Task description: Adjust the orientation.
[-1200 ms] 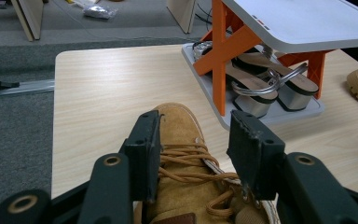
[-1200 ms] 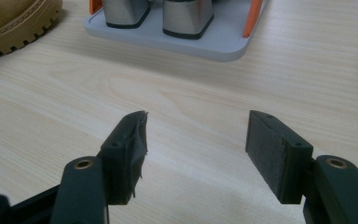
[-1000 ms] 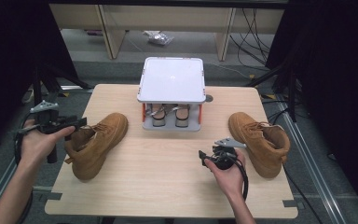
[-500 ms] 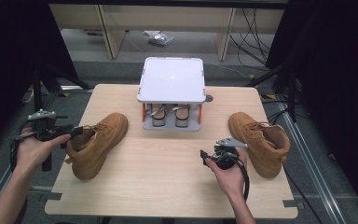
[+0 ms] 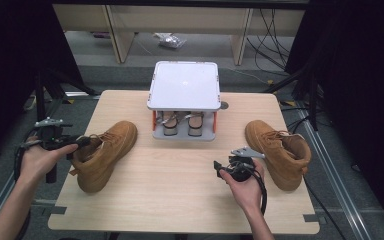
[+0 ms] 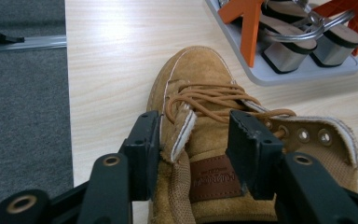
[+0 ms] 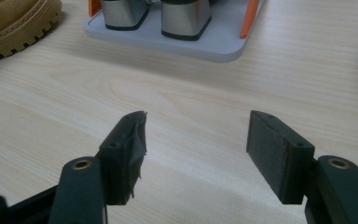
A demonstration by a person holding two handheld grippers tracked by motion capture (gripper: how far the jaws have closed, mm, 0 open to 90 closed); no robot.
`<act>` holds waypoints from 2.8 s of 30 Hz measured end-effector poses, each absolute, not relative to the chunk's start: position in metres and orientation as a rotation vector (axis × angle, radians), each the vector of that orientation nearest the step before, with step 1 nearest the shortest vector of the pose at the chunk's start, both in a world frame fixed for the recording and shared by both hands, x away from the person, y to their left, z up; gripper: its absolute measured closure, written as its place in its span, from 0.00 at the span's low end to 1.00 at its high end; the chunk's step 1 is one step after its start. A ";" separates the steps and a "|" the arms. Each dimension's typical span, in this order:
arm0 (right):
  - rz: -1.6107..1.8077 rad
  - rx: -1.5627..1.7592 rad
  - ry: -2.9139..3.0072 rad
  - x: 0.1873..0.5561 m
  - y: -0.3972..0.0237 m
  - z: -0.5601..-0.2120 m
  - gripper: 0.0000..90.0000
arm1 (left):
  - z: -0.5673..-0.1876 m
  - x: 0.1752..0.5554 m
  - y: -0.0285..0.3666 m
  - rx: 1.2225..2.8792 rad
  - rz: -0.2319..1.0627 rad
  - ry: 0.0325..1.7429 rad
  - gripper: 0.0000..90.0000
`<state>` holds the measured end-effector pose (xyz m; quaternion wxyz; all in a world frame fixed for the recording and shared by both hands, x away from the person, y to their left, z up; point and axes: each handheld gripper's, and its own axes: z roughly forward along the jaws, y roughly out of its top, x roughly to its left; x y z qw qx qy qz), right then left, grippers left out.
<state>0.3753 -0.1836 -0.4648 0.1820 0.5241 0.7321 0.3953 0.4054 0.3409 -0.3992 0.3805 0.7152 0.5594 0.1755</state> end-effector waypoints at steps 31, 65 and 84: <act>1.134 1.504 2.067 0.376 -0.182 -0.469 0.43 | -0.411 0.409 0.348 1.788 0.309 1.544 0.89; 1.141 1.500 2.046 0.378 -0.185 -0.471 0.43 | -0.401 0.406 0.354 1.569 0.199 1.541 0.92; 1.137 1.494 2.048 0.378 -0.187 -0.472 0.43 | -0.380 0.415 0.355 1.479 0.210 1.504 0.91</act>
